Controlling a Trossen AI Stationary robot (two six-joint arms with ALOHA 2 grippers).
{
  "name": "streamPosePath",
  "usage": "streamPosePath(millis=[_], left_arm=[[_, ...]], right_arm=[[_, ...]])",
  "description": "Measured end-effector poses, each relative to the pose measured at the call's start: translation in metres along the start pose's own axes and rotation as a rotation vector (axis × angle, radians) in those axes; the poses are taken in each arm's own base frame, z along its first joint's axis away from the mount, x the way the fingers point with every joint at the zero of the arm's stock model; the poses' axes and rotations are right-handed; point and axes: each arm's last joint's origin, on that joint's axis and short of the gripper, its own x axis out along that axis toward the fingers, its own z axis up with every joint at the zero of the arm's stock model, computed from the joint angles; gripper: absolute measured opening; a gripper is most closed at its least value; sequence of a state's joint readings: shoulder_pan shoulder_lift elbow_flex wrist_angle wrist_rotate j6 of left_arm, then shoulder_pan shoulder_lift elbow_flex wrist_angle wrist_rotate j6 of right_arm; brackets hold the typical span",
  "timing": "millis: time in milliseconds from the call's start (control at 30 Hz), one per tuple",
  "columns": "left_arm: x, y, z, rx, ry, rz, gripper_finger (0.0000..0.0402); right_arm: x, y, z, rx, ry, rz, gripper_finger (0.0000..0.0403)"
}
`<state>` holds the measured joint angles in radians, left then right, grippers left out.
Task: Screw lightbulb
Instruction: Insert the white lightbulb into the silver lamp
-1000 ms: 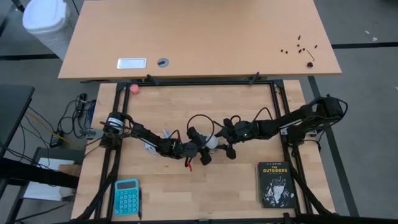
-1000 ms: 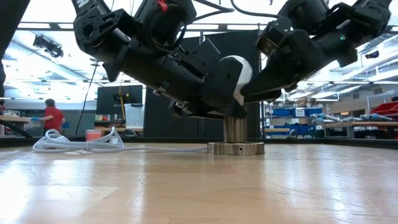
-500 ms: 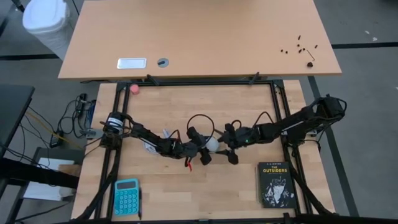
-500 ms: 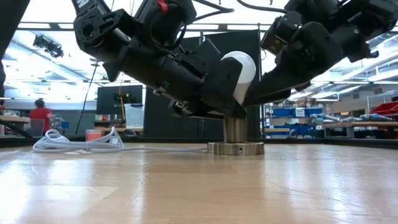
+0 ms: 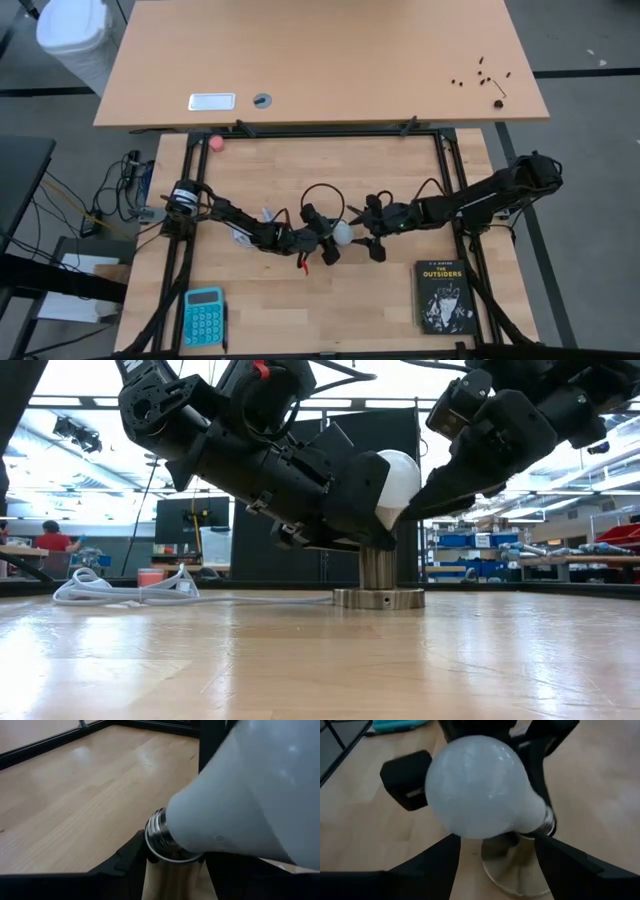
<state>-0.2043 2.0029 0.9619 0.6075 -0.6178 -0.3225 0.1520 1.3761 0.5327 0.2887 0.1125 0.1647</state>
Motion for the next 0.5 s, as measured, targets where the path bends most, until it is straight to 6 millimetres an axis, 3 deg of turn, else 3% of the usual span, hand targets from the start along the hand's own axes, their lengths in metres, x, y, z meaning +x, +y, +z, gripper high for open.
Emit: streamPosePath(millis=[500], left_arm=[[0.0, -0.001, 0.0, 0.001, 0.003, -0.013, 0.0178]], right_arm=[[-0.001, -0.017, 0.007, -0.021, -0.044, -0.069, 0.0266]])
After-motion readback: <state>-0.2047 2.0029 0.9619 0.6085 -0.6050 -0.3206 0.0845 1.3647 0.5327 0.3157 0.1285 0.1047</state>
